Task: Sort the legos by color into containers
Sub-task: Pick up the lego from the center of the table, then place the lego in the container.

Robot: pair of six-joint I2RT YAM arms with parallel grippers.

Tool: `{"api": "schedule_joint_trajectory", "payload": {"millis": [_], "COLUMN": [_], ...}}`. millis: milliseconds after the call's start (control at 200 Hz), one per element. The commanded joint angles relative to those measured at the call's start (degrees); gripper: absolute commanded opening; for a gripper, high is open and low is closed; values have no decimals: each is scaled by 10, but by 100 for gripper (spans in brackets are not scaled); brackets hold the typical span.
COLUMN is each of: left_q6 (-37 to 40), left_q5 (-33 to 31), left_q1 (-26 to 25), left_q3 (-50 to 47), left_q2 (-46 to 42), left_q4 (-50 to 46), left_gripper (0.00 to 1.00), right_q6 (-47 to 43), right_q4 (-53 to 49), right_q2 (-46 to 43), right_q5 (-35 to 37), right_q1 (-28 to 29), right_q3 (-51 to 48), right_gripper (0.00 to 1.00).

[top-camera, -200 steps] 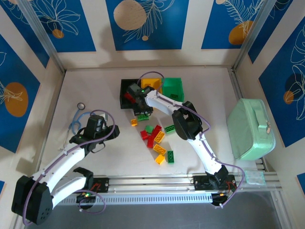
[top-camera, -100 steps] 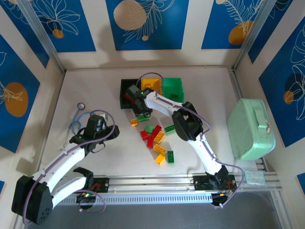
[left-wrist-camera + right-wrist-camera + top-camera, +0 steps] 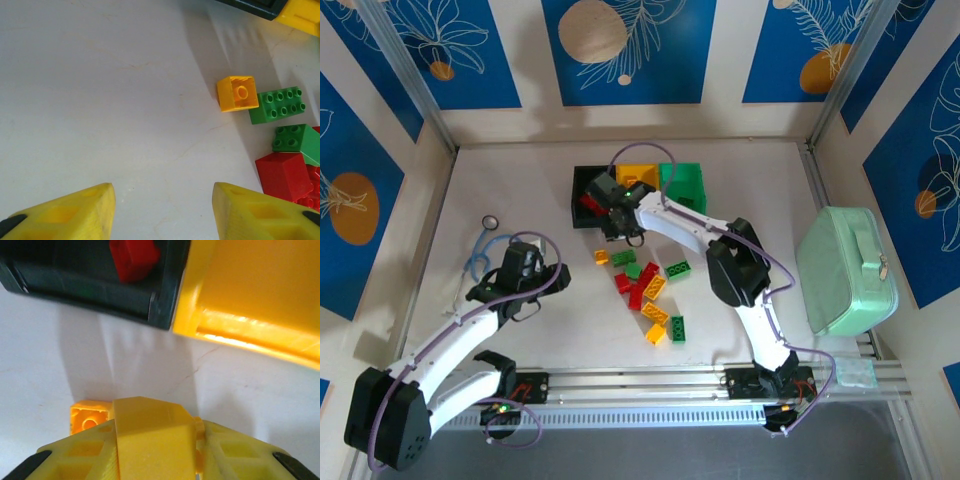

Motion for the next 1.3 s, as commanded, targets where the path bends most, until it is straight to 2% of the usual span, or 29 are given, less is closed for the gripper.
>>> {"api": "schedule_joint_trajectory", "payload": {"millis": [0, 310, 540, 610, 650, 700, 755, 951, 1296], "left_q6": [-7, -5, -6, -6, -6, -6, -5, -5, -3], "left_q5": [-1, -2, 1, 2, 4, 7, 8, 20, 66], "left_q1": [3, 2, 1, -1, -3, -5, -8, -19, -28], "left_q3": [-3, -4, 1, 4, 7, 11, 16, 35, 96], "left_q2": [0, -7, -4, 0, 2, 7, 11, 44, 174], "left_q4": [8, -3, -3, 0, 0, -1, 0, 14, 62], "left_gripper": [54, 54, 54, 54, 54, 54, 54, 58, 63], "right_q6": [-22, -52, -72, -77, -79, -82, -85, -79, -41], "right_q4": [-17, -56, -81, -91, -103, -113, -113, -86, 30], "right_q2": [-9, 54, 105, 119, 127, 129, 121, 57, -116], "right_q5": [19, 7, 3, -4, -4, 1, 1, 4, -11], "right_q1": [-25, -86, -110, -116, -117, -116, -114, -98, -66], "right_q3": [34, 121, 193, 219, 239, 257, 260, 190, -81], "right_gripper": [36, 37, 38, 44, 53, 68, 72, 73, 72]}}
